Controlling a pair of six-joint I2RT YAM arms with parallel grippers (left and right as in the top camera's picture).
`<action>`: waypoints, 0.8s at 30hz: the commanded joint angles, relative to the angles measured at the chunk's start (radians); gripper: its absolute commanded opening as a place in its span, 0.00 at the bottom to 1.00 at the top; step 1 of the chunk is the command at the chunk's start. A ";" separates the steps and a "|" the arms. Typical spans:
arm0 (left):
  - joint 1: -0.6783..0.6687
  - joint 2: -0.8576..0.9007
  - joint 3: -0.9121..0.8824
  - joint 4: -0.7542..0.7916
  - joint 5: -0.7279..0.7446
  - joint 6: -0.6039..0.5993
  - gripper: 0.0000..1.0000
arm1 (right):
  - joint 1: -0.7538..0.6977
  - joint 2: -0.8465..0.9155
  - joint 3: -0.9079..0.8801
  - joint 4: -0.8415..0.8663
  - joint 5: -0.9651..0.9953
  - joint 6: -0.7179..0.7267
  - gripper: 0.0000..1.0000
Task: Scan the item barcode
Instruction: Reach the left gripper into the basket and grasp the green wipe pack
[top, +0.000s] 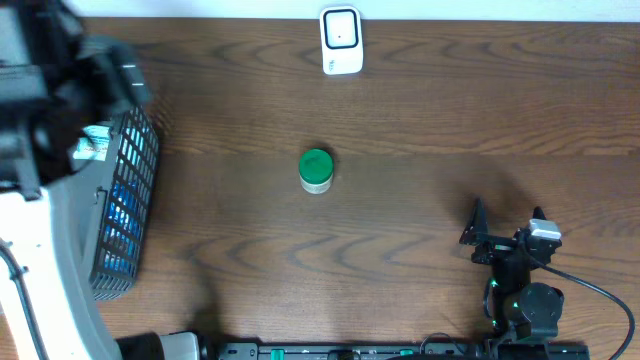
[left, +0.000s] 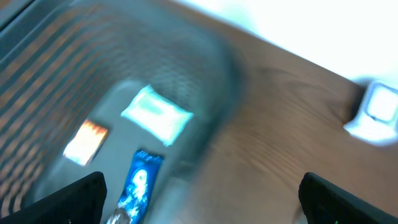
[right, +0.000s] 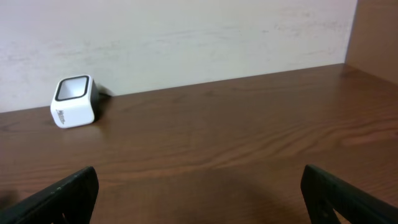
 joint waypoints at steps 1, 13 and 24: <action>0.195 0.067 -0.066 -0.002 0.147 -0.099 0.98 | 0.006 -0.005 -0.002 -0.003 0.009 0.011 0.99; 0.381 0.138 -0.546 0.425 0.245 -0.279 0.98 | 0.006 -0.005 -0.002 -0.003 0.009 0.011 0.99; 0.364 0.309 -0.671 0.666 0.276 -0.322 0.98 | 0.006 -0.005 -0.002 -0.003 0.009 0.011 0.99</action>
